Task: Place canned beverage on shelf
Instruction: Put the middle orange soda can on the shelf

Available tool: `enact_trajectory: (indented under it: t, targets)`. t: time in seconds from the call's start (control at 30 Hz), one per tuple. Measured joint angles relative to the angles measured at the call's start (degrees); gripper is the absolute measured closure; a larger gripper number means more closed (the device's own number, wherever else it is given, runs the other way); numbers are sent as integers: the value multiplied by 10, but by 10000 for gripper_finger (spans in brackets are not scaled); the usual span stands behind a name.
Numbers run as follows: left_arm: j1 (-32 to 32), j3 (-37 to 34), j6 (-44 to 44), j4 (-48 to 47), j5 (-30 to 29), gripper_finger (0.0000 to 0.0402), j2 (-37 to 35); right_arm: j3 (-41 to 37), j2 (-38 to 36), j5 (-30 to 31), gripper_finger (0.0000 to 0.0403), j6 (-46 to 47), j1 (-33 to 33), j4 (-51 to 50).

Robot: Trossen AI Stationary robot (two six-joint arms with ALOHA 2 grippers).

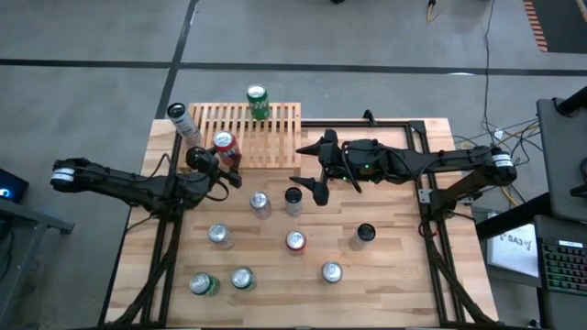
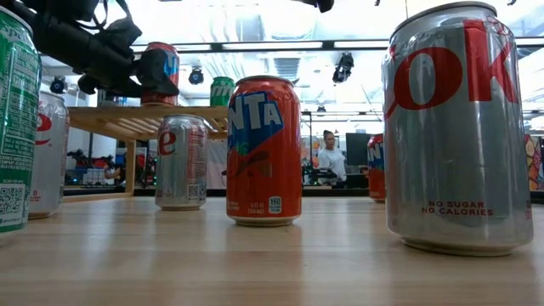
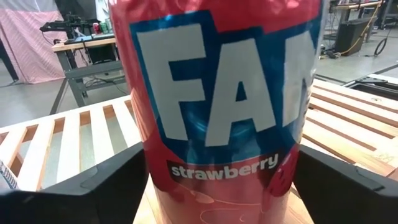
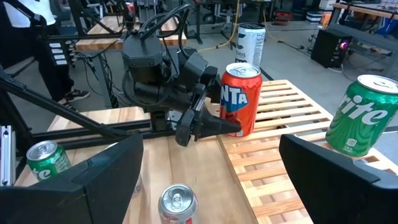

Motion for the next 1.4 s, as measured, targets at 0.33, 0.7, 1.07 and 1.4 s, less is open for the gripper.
enact_trajectory:
  t: [0.33, 0.7, 1.07, 1.4]
  targets:
    - [-1, 23, 20, -4, 0, 50, -2, 0, 0, 0, 39, 0, 0, -1]
    - [-2, 86, 38, -81, 0, 49, -2, 0, 0, 0, 39, -1, 0, -1]
    - [-2, 157, 99, -121, 0, 49, -3, 0, 0, -2, 39, -1, 0, -1]
    - [-3, 245, 143, -200, 0, 49, -3, 0, 0, -1, 39, -3, 12, -1]
